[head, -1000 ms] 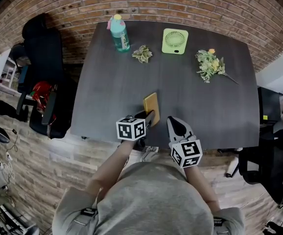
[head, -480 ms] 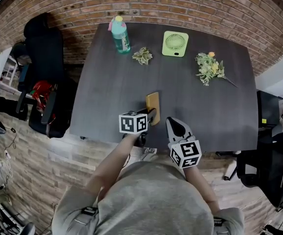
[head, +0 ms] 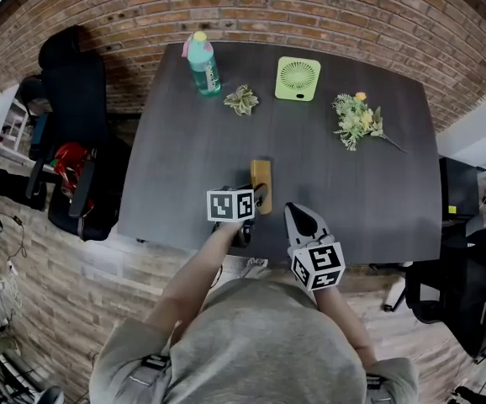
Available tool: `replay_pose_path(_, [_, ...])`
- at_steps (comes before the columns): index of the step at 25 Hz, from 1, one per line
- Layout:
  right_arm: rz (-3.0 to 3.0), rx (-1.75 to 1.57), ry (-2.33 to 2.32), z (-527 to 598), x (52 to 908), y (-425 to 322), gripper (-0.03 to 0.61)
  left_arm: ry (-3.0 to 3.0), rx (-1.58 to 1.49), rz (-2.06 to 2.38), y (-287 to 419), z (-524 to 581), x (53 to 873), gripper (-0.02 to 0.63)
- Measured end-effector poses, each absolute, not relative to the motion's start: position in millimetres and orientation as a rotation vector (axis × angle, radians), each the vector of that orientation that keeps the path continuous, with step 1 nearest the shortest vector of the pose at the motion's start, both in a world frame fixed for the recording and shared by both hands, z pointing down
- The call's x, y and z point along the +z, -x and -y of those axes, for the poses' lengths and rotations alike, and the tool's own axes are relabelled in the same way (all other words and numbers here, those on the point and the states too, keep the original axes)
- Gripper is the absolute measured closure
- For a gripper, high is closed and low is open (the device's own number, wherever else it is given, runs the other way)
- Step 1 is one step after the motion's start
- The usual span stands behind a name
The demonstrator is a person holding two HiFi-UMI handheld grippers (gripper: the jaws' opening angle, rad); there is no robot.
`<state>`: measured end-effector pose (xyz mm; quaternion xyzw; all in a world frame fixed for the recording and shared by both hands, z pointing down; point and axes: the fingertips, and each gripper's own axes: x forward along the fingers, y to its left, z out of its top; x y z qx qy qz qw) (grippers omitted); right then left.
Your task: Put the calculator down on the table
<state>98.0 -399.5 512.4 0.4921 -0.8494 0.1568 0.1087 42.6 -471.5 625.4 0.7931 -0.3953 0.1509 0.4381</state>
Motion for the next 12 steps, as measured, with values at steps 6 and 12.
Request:
replay_pose_path(6, [2.496, 0.462, -1.450, 406, 512, -99, 0.577, -1.928, 0.408, 1.030, -40, 480, 635, 0.495])
replay_pose_path(12, [2.496, 0.466, -1.454, 409, 513, -100, 0.577, -1.917, 0.473, 1.063, -38, 483, 641, 0.489])
